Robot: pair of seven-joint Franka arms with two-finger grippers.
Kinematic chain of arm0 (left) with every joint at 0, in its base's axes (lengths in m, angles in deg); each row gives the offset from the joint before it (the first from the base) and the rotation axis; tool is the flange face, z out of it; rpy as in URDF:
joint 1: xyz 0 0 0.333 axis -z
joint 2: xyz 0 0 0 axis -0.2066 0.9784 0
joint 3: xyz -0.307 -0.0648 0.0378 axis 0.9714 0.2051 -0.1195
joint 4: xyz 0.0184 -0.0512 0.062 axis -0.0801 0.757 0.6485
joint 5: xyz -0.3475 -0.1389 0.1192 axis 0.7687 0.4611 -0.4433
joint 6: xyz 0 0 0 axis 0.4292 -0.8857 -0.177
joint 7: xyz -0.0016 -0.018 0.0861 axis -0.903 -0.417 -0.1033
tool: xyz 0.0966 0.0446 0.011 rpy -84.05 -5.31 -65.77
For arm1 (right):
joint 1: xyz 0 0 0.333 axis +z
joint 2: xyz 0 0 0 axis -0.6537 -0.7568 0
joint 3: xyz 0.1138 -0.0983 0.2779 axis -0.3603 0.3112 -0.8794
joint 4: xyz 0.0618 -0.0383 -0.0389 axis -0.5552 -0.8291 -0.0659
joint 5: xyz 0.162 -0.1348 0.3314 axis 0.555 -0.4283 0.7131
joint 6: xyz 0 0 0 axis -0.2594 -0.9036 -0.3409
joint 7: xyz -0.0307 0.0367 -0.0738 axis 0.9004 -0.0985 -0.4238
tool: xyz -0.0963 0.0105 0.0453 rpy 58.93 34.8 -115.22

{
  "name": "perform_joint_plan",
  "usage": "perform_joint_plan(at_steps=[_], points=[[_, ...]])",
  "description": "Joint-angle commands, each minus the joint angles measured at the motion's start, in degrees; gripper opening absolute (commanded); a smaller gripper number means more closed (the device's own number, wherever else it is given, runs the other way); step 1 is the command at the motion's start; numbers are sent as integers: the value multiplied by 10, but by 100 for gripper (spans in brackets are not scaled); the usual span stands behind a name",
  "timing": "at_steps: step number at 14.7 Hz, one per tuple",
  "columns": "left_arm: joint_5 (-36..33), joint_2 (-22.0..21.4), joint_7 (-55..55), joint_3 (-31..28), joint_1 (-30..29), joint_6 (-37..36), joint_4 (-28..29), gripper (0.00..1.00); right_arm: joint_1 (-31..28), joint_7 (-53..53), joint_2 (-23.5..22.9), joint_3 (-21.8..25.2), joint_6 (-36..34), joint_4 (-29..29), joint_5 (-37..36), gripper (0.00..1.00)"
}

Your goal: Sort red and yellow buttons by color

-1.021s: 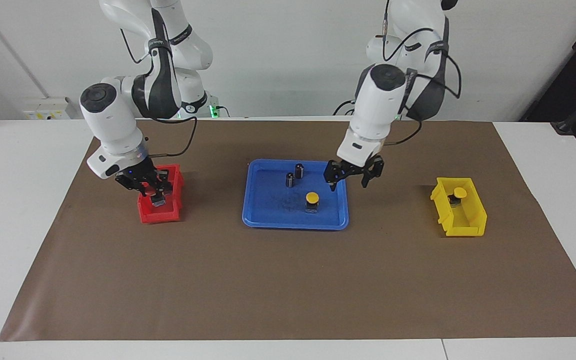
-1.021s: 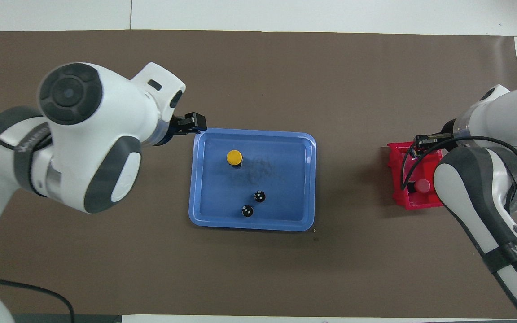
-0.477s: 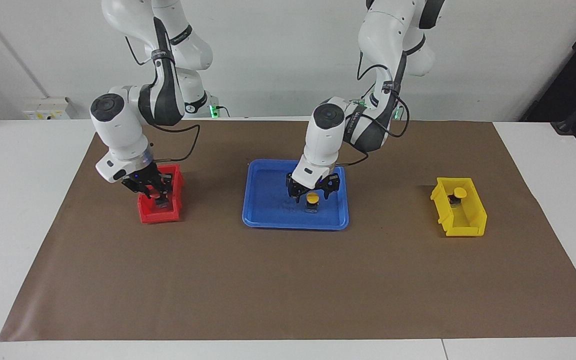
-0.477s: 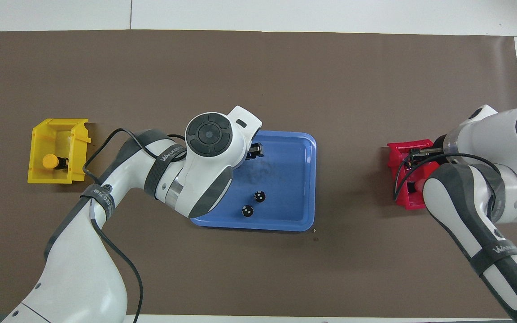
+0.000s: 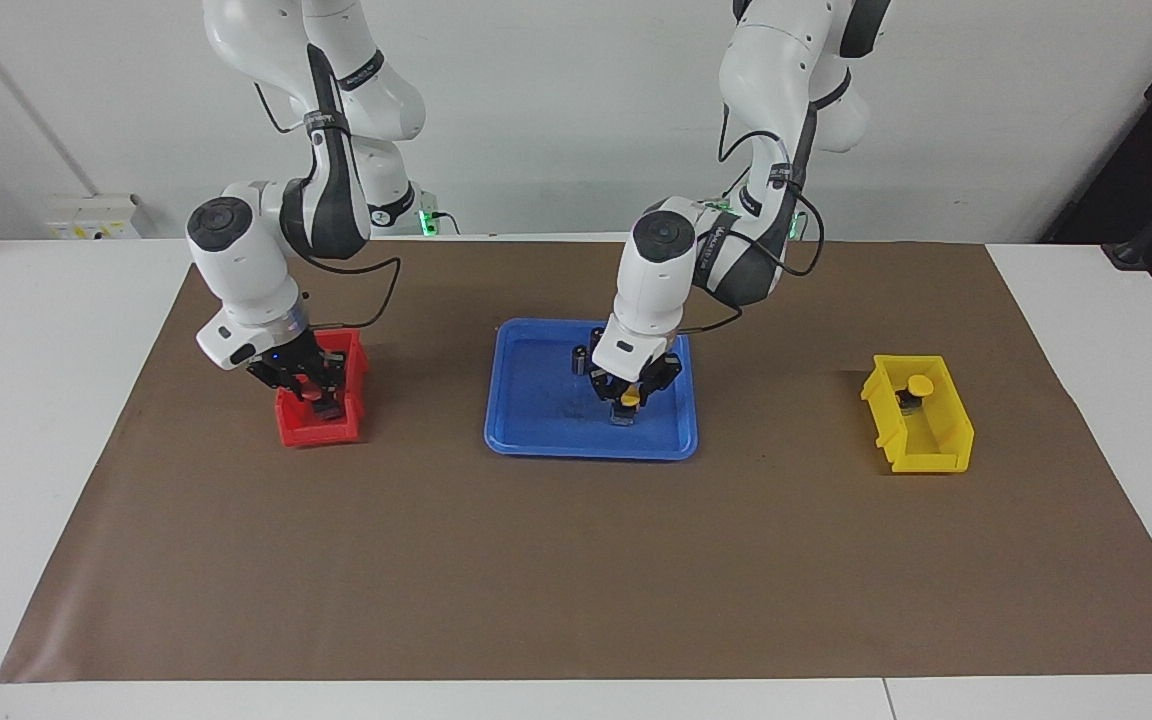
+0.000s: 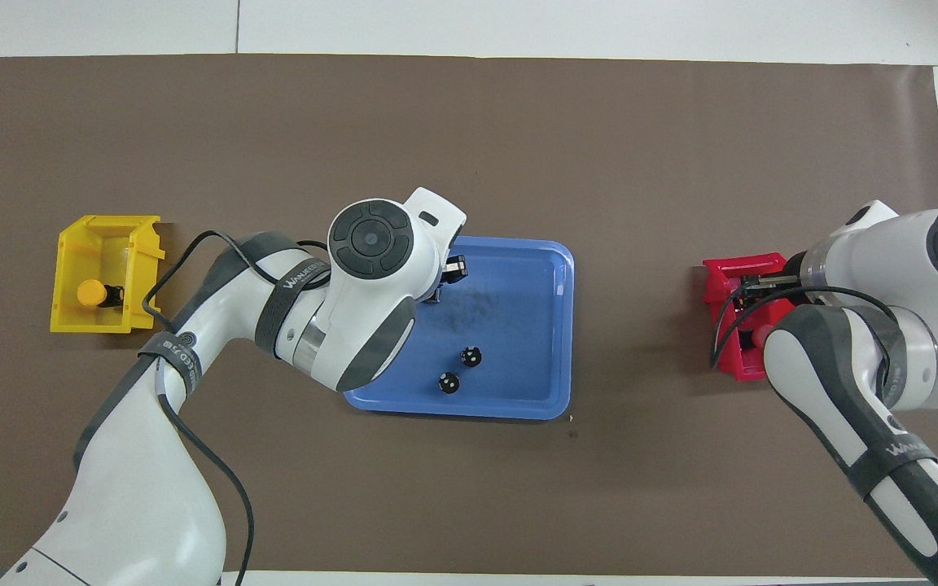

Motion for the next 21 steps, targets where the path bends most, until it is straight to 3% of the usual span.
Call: perform_joint_plan(at_steps=[1, 3, 8, 11, 12, 13, 14, 18, 21], points=[[6, -24, 10, -8, -2, -98, -61, 1, -11, 17, 4, -7, 1, -3, 15, 60], [5, -45, -6, -17, -26, -180, -114, 1, -11, 18, 2, -6, -25, 17, 14, 70], [-37, -82, -136, -47, -127, -226, -118, 1, -7, 29, 5, -6, -150, 110, 13, 71], [-42, -79, -224, -47, -222, -211, -115, 1, -7, 30, 15, -6, -236, 177, 13, 78], [-42, -79, -277, -47, -252, -202, -108, 1, -7, 30, 19, -6, -272, 201, 13, 83], [-41, -79, -301, -47, -278, -184, -98, 1, -7, 30, 21, -6, -302, 227, 13, 96], [-41, -82, -308, -47, -294, -164, -84, 1, -8, 30, 24, -6, -334, 256, 13, 100], [-40, -86, -351, -47, -351, -139, -55, 1, -13, 28, 25, -4, -455, 374, 13, 100], [-40, -98, -366, -47, -368, -67, 13, 1, -23, 30, 25, 5, -504, 421, 14, 100]])
